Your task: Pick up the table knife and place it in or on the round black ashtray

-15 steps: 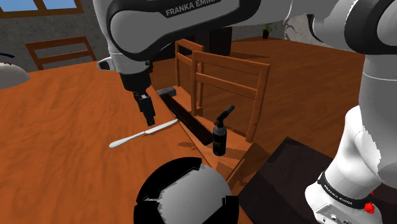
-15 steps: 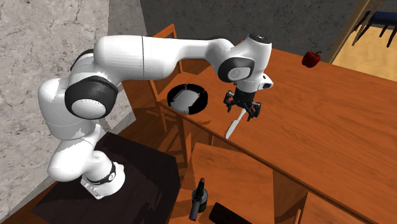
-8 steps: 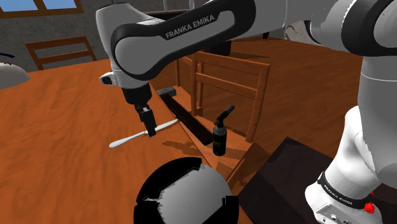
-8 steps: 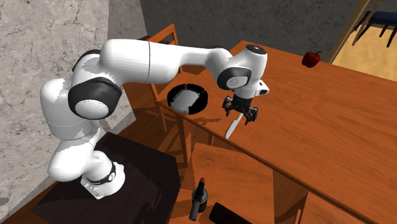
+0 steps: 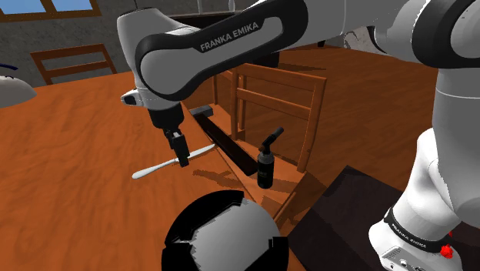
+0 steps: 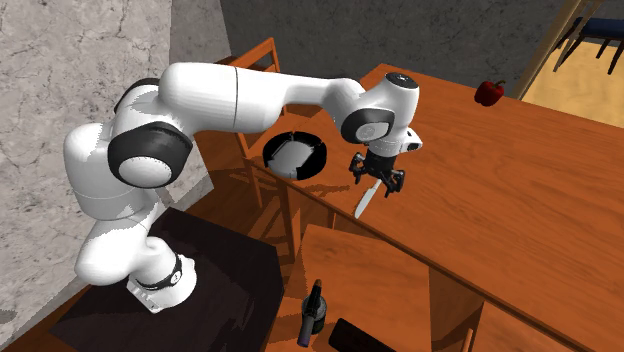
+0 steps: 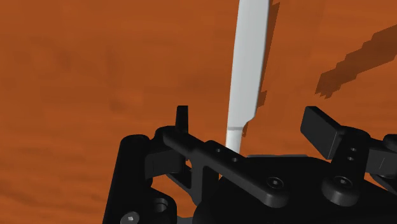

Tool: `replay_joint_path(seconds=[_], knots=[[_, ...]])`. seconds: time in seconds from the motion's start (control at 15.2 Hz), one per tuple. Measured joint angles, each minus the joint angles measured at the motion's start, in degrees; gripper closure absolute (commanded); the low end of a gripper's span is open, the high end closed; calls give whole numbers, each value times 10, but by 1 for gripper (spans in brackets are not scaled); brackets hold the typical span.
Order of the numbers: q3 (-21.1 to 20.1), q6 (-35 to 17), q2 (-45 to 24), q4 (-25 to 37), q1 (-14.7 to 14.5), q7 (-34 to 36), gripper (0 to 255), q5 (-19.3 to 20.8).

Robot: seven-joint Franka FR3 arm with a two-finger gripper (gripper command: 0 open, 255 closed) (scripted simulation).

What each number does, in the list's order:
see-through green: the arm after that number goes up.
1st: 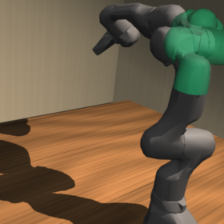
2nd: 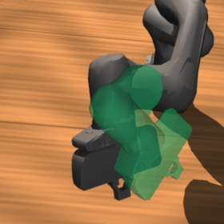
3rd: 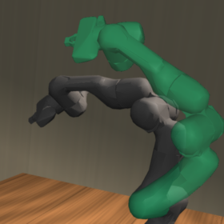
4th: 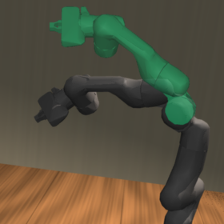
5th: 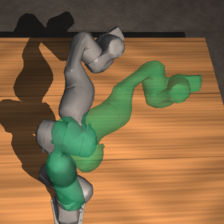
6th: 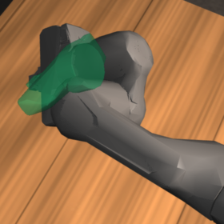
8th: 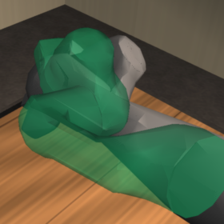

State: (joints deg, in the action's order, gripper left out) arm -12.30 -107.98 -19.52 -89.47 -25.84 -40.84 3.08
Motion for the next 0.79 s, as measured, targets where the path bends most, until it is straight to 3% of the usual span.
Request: replay_joint_path(seconds=[0.79], knots=[[0,10,1,9,-1,0,255,0]])
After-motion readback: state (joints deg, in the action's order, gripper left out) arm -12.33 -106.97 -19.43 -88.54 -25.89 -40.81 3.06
